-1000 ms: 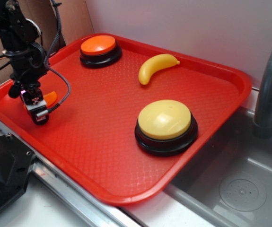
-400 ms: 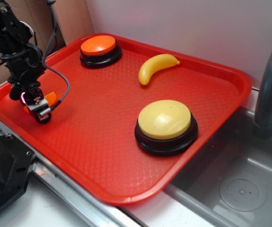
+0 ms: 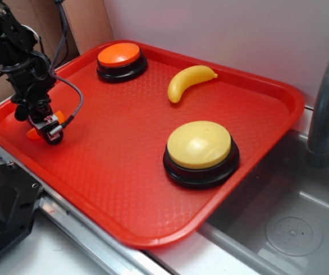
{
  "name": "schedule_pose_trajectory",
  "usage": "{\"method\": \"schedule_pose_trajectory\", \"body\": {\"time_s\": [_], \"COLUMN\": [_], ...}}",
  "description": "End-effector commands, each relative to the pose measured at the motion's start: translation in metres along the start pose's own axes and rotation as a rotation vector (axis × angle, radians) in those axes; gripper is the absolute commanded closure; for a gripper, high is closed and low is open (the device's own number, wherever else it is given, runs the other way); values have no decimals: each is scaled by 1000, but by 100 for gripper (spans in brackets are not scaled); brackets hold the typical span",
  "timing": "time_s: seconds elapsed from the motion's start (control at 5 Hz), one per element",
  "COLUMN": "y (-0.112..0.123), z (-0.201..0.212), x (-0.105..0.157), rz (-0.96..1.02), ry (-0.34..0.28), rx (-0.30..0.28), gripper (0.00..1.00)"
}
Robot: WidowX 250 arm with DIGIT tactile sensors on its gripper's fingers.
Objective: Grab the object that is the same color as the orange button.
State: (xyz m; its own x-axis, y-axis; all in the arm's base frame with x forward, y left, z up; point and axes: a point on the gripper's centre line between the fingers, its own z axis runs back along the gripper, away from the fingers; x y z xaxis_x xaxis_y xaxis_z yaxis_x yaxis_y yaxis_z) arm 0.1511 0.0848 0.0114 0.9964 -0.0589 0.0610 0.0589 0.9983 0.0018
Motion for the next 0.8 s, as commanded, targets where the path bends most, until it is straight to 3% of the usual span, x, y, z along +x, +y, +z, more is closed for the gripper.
{"method": "schedule_pose_trajectory", "body": {"time_s": [0.0, 0.4, 0.6], "y": [2, 0, -6], "z": [-1, 9, 13], "x": [-4, -4, 11], "rz": [13, 29, 196], "ry": [-21, 34, 43], "rx": [22, 94, 42], "gripper": [100, 100, 100]}}
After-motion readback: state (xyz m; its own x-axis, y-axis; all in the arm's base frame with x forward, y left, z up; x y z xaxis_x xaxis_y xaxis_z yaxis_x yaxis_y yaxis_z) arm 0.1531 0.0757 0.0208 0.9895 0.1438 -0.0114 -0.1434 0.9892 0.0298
